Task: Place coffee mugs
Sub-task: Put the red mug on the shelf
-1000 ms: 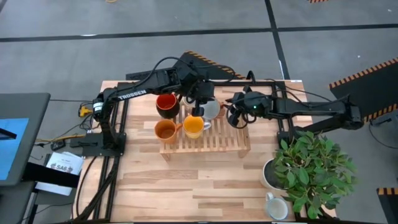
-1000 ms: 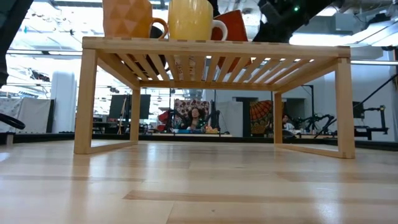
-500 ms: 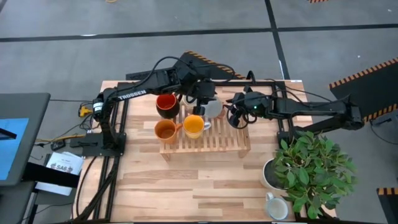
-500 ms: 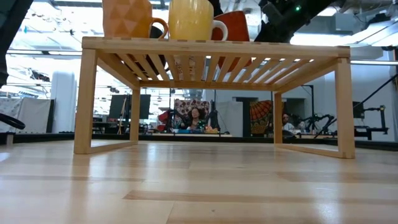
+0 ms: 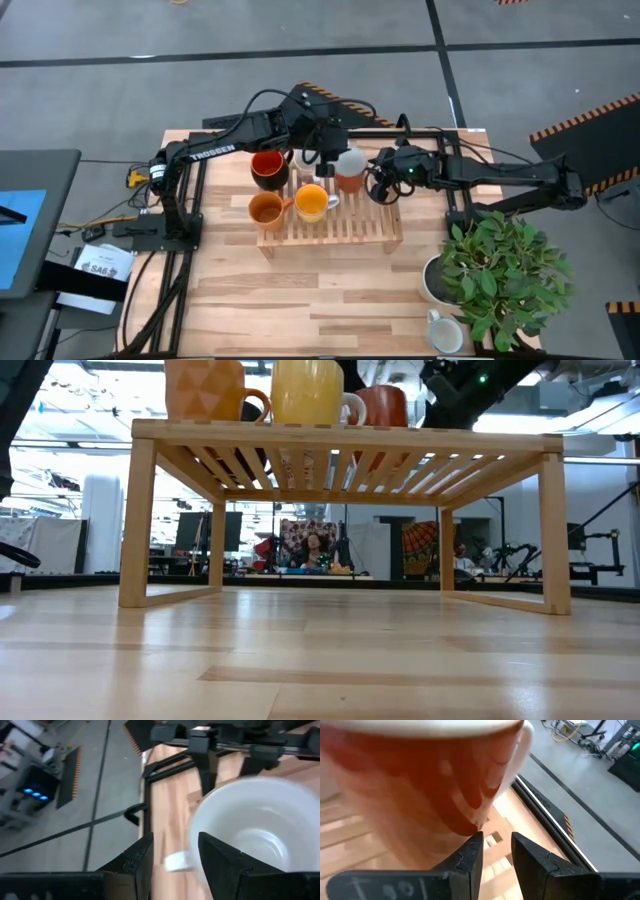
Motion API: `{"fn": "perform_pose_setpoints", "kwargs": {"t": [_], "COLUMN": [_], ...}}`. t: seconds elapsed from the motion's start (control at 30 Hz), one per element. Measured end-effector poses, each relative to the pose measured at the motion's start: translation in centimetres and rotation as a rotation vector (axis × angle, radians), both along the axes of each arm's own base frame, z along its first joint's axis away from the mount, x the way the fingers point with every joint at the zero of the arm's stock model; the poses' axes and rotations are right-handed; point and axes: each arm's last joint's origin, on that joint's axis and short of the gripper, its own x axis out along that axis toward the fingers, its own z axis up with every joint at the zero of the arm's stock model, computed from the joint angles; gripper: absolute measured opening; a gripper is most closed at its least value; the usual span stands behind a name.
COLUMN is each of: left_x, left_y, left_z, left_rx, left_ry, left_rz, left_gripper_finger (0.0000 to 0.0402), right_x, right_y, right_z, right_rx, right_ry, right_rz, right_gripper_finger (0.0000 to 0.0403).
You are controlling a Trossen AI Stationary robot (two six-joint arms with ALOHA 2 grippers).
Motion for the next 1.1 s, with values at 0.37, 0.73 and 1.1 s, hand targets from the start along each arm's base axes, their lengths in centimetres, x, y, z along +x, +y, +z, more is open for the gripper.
{"fn": "perform_pose_setpoints", "kwargs": {"t": [0.37, 0.73, 1.1], "left_x": [-2.2, -7.8, -16.6], "left_y": [-0.5, 0.6, -2.5], "left_z": [5.1, 6.6, 4.0], "left_rx": [0.041, -0.392, -0.306], "left_ry": [-0.028, 0.008, -0.311], "left_rz": [0.024, -0.134, -0.066], "left_gripper_finger": [0.0142, 0.0142, 0.0142], "right_x": [-0.8, -3.9, -5.3], "right_y": [-0.5, -0.1, 0.4], "right_z": [0.0, 2.3, 2.6], "right_rx": [-0.008, -0.03, 0.043], "right_ry": [0.043, -0.045, -0.059], "right_rz": [-0.039, -0.099, -0.072], "right_gripper_finger": [0.0127, 0.0127, 0.0127]}}
